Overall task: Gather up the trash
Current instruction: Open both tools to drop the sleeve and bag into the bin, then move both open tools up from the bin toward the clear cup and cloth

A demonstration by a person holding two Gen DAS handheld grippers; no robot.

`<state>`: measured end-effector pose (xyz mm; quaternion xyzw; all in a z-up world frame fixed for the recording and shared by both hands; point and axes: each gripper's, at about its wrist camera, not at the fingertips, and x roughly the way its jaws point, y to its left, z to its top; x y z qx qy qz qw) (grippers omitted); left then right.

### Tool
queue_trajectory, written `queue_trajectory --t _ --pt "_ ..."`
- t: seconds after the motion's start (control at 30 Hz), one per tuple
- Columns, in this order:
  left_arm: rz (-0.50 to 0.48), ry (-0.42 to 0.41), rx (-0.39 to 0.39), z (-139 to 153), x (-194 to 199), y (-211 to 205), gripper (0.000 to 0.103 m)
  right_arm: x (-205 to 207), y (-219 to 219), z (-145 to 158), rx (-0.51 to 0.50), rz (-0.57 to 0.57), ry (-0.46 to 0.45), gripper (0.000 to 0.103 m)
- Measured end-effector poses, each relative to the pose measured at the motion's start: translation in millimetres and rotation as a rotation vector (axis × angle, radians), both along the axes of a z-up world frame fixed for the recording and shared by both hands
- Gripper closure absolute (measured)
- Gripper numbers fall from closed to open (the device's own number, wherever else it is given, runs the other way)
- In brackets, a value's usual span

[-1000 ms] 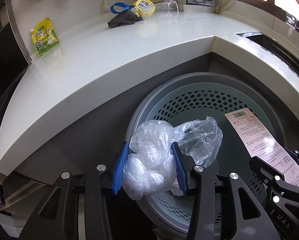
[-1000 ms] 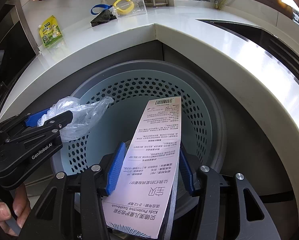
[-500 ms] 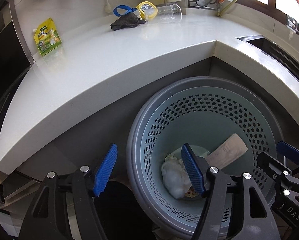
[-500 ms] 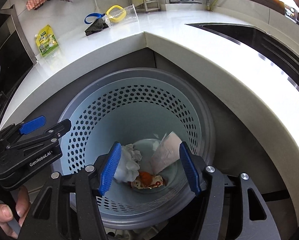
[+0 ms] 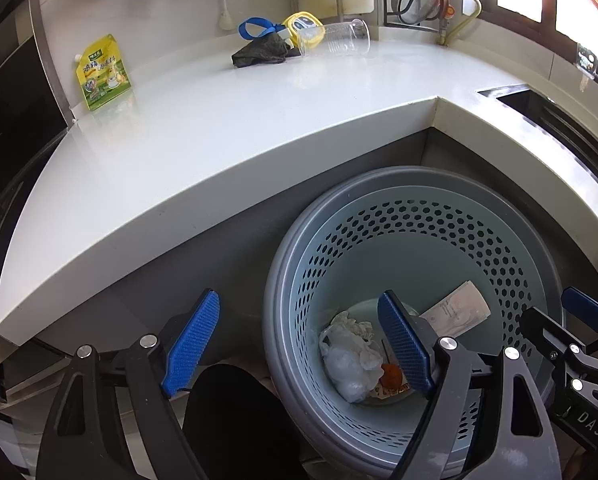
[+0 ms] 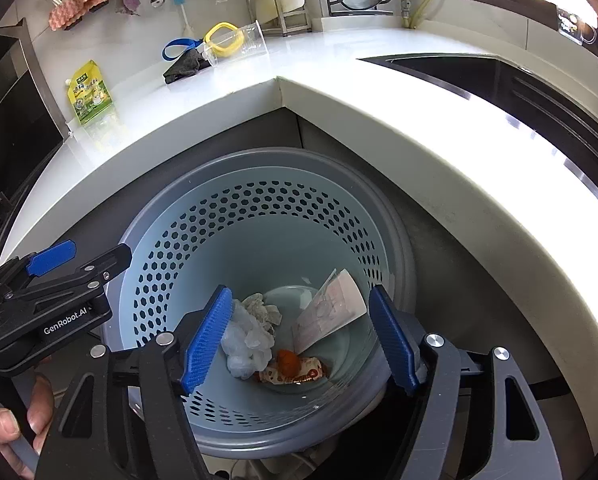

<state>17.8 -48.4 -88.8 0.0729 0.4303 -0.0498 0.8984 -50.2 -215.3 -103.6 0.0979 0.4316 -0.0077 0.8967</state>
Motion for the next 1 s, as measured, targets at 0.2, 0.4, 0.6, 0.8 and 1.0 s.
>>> queue_trajectory --t 0.2,0.4,0.6,0.8,1.0 --pt "0.023 -0.018 -0.007 4.4 0.9 9.2 0.017 -3.1 -0.5 9.3 0.003 0.001 -0.046 0.032" --pt "0.041 -0.063 -0.010 17.9 2.8 17.7 0.013 -1.2 0.9 18.4 0.011 0.013 -0.086 0.032" --pt "0.060 -0.100 -0.034 34.4 9.1 27.1 0.009 6.5 3.0 32.4 0.011 0.023 -0.126 0.029" --pt "0.069 -0.119 -0.060 47.6 21.2 34.9 0.009 20.8 3.3 45.7 0.002 0.036 -0.155 0.029" --pt "0.069 -0.140 -0.068 62.5 38.5 38.3 0.009 43.4 5.1 54.4 0.003 0.056 -0.172 0.028"
